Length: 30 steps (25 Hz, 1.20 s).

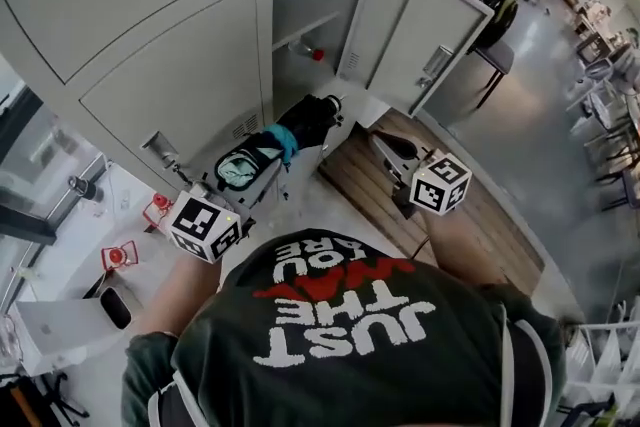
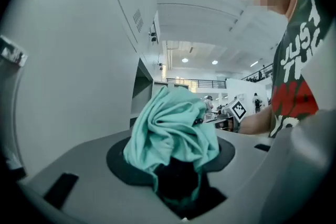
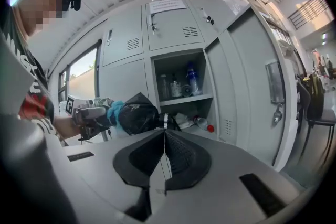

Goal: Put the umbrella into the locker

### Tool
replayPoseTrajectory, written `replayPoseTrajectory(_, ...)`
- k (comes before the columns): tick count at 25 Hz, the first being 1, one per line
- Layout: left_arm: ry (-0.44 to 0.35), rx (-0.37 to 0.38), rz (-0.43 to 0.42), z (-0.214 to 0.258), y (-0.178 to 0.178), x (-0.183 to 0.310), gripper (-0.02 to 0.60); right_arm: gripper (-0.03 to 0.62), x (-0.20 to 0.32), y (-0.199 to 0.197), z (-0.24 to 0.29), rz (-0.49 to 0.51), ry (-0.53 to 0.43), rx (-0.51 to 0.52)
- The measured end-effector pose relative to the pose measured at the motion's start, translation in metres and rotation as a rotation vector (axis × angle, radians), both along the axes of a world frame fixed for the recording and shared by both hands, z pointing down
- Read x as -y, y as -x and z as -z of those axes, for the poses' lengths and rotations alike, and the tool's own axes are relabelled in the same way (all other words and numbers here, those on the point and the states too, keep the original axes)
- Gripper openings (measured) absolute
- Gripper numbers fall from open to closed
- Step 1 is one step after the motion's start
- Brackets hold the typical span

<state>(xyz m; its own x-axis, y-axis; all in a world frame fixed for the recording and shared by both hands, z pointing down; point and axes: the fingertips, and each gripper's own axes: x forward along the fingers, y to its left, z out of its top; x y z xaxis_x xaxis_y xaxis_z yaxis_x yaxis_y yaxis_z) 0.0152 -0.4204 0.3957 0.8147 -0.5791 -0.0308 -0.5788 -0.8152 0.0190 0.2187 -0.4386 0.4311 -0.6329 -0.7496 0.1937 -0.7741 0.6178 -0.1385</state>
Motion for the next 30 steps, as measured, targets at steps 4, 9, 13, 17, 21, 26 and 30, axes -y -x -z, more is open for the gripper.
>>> replayPoseTrajectory(4,-0.085,0.161,0.081,0.001,-0.028,0.012,0.221,0.035,0.003,-0.012,-0.004,0.055,0.003,0.014)
replayPoseTrajectory(9,-0.212,0.351,0.121,-0.001,-0.061,0.023,0.221,0.035,0.000,-0.030,-0.010,0.080,0.008,0.024)
replayPoseTrajectory(13,-0.213,0.453,0.174,-0.020,-0.076,0.042,0.221,0.035,-0.003,-0.046,-0.012,0.073,0.014,0.029)
replayPoseTrajectory(17,-0.196,0.522,0.218,-0.028,-0.091,0.065,0.221,0.035,-0.005,-0.057,-0.013,0.068,0.016,0.037)
replayPoseTrajectory(21,-0.212,0.604,0.283,-0.038,-0.102,0.090,0.221,0.035,-0.008,-0.068,-0.016,0.059,0.023,0.043)
replayPoseTrajectory(26,-0.217,0.696,0.365,-0.051,-0.109,0.118,0.221,0.035,-0.012,-0.081,-0.022,0.043,0.034,0.049)
replayPoseTrajectory(30,-0.214,0.734,0.393,-0.057,-0.118,0.133,0.221,0.035,-0.014,-0.089,-0.024,0.034,0.042,0.053)
